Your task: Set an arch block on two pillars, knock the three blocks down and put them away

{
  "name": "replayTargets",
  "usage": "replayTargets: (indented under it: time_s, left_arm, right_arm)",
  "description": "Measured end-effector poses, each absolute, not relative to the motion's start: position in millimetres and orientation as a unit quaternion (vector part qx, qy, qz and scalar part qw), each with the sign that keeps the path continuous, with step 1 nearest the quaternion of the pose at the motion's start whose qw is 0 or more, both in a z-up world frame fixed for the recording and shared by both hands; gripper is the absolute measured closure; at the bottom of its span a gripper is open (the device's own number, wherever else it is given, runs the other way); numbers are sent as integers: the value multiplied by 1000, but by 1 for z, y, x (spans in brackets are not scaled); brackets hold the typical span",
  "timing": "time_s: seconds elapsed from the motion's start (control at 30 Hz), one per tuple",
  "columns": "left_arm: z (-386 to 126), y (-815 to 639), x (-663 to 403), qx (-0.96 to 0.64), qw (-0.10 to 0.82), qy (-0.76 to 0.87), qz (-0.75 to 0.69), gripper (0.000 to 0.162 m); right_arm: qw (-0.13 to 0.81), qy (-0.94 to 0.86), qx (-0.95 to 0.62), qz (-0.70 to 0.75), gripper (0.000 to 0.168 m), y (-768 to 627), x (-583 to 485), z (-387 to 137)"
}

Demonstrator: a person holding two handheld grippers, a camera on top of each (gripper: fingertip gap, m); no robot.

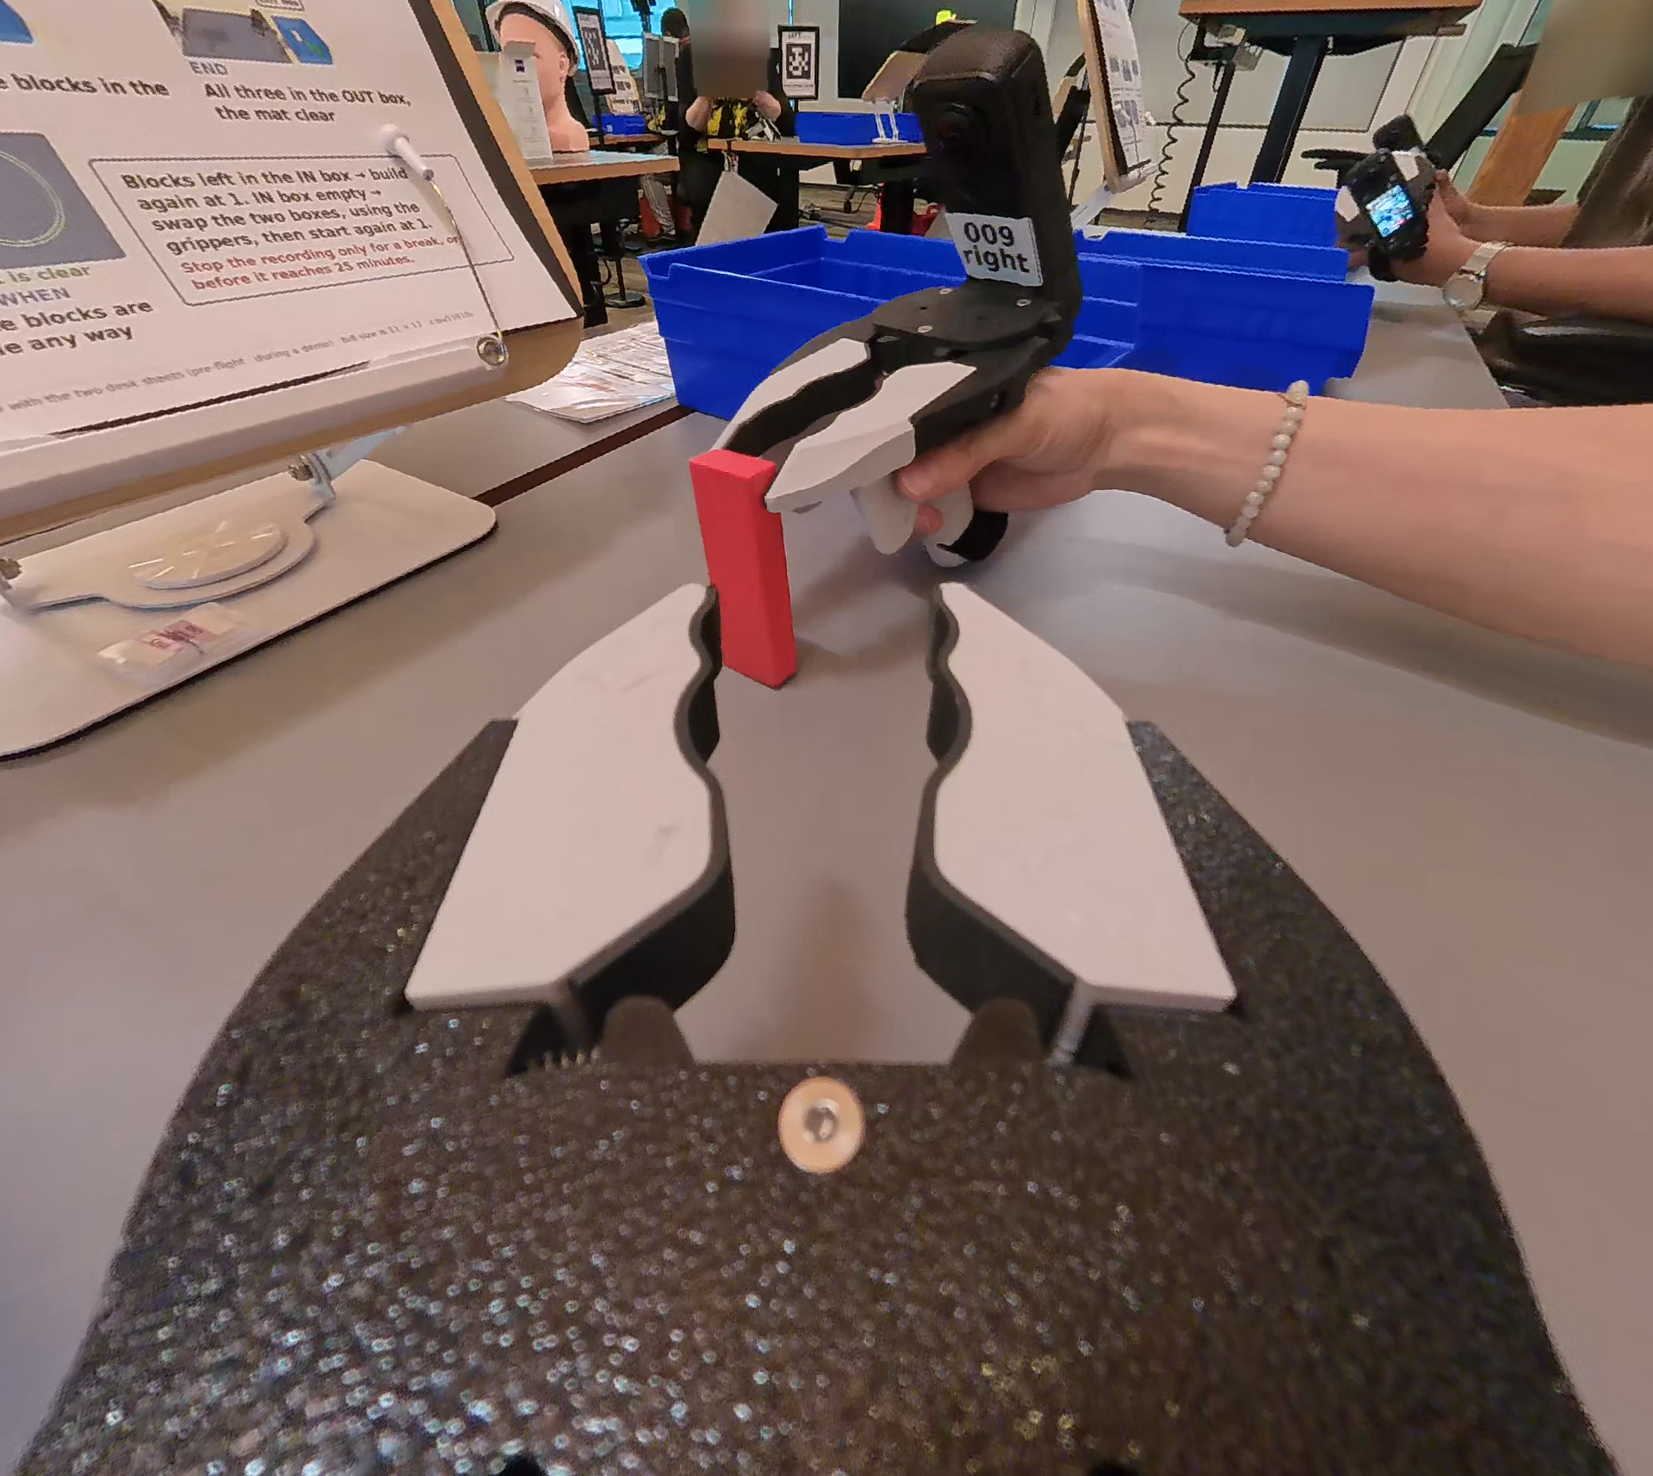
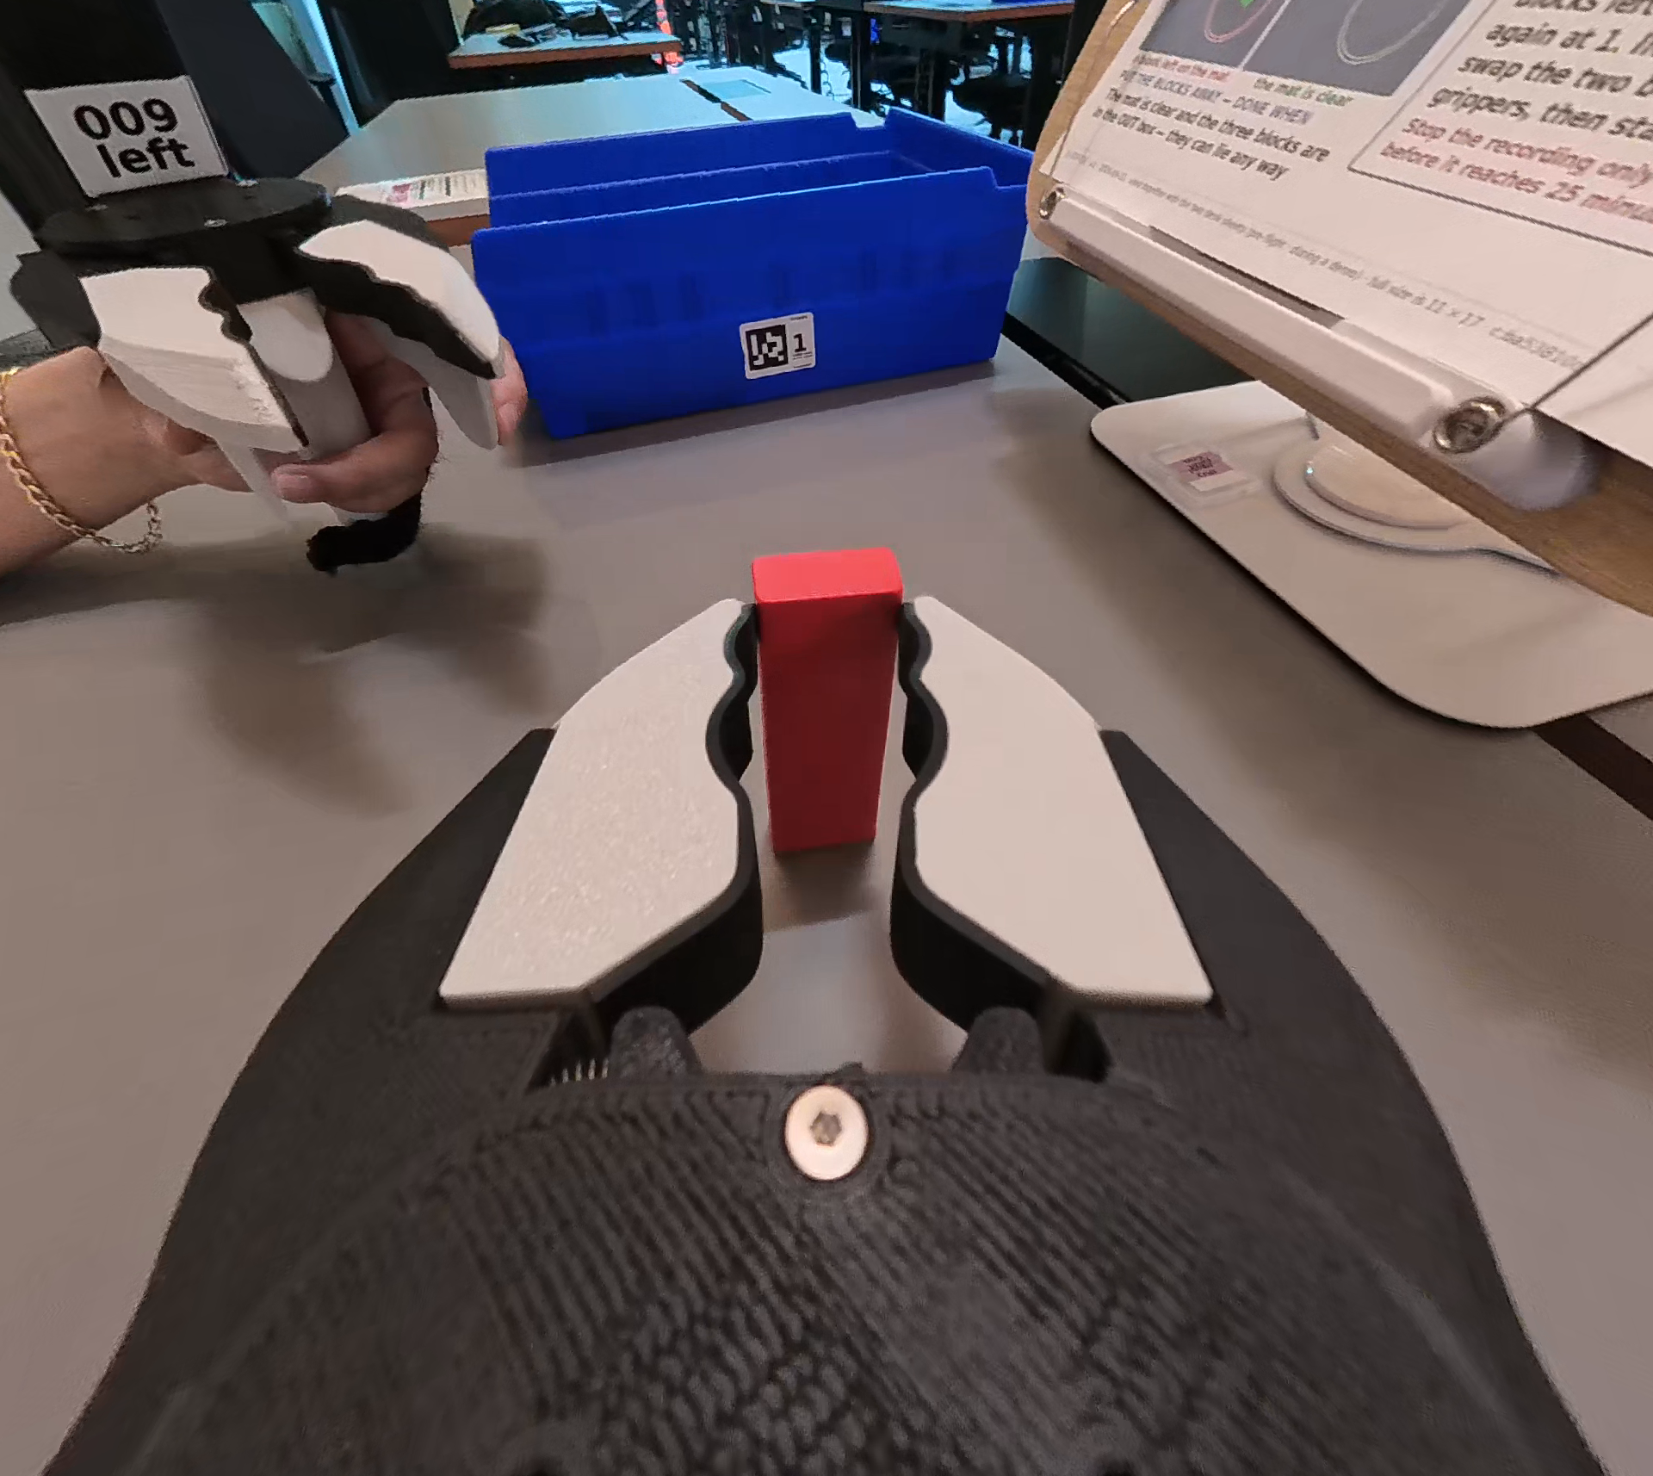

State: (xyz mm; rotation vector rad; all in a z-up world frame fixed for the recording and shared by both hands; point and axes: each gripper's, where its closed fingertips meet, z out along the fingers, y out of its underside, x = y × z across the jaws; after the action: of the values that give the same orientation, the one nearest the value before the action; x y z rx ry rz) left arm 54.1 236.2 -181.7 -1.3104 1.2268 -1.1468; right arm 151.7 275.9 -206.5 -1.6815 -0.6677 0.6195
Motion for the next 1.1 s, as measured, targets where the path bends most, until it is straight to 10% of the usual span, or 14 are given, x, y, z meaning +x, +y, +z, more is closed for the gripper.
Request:
replayTargets:
  time_s: [1.1]
  left_arm:
    - [-178, 233, 54, -532, 481, 503, -483, 118]
  right_arm:
    - [508, -342, -753, 240, 134, 273, 149, -210]
